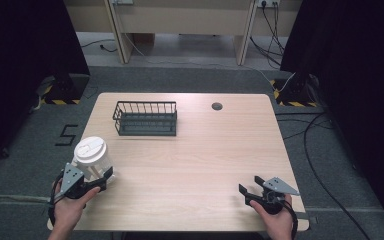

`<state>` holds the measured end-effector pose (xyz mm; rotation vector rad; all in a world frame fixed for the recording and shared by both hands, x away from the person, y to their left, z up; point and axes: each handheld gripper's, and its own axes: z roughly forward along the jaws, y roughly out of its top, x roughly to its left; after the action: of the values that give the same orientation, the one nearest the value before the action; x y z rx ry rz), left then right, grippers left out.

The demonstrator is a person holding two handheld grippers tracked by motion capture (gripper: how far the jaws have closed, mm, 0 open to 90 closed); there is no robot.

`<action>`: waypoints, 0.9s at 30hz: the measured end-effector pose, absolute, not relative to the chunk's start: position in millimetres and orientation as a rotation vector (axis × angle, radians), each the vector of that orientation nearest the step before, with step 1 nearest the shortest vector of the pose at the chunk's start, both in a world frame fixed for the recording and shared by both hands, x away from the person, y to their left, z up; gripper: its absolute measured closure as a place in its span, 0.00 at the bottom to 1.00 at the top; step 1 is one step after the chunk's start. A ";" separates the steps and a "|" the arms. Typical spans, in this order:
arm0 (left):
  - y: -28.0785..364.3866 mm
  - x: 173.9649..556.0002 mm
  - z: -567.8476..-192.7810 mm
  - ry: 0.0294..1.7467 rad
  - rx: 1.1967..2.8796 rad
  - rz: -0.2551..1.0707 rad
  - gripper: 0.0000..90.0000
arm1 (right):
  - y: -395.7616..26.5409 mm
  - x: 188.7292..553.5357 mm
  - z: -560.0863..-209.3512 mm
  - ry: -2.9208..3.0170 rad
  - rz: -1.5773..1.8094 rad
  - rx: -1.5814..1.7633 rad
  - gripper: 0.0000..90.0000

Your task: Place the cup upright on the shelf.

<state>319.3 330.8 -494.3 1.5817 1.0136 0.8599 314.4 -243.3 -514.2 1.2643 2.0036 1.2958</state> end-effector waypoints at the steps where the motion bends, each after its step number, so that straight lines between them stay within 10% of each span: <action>1: 330.2 320.3 -493.1 1.012 1.580 0.863 0.19 | -243.3 314.3 -514.2 2.004 1.296 1.264 0.30; 27: 317.4 343.7 -476.0 0.994 1.552 0.874 0.19 | -243.2 314.4 -514.3 2.003 1.296 1.264 0.31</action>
<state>343.7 317.4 -476.0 1.5524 0.9944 0.8737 314.4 -243.2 -514.3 1.2637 2.0035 1.2956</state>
